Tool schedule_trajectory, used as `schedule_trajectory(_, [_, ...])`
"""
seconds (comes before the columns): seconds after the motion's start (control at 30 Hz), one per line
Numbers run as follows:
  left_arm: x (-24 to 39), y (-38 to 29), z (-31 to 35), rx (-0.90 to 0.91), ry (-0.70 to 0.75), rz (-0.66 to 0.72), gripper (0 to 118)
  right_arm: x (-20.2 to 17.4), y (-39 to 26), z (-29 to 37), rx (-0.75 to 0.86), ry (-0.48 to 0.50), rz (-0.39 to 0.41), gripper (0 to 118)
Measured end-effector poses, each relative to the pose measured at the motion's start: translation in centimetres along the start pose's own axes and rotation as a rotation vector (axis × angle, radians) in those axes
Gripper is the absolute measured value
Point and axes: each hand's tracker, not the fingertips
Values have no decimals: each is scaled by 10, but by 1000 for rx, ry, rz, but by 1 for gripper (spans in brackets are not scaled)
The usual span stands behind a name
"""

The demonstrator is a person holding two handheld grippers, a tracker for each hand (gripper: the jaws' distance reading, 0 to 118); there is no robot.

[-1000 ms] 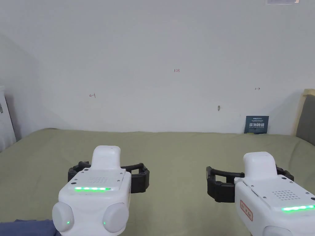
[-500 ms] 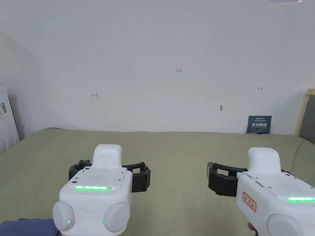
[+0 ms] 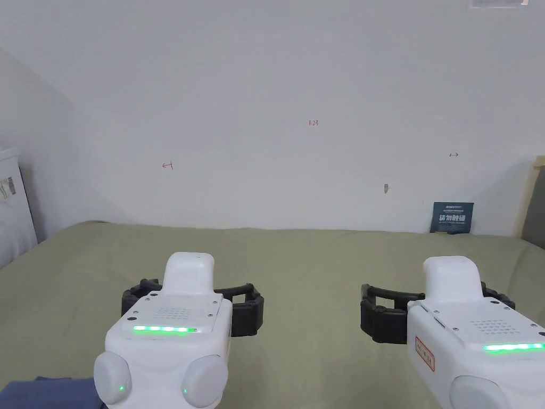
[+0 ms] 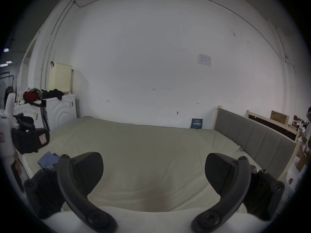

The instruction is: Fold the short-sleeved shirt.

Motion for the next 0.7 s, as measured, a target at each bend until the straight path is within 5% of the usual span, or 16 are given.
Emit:
schedule_trajectory(0.27, [0,-1,0,-2,1,3,118,-8,-3,-2,14,-131,68,118])
schedule_trajectory(0.7, [2,-1,1,-7,1,-3,118,0,-1,1,10,-88,34,118])
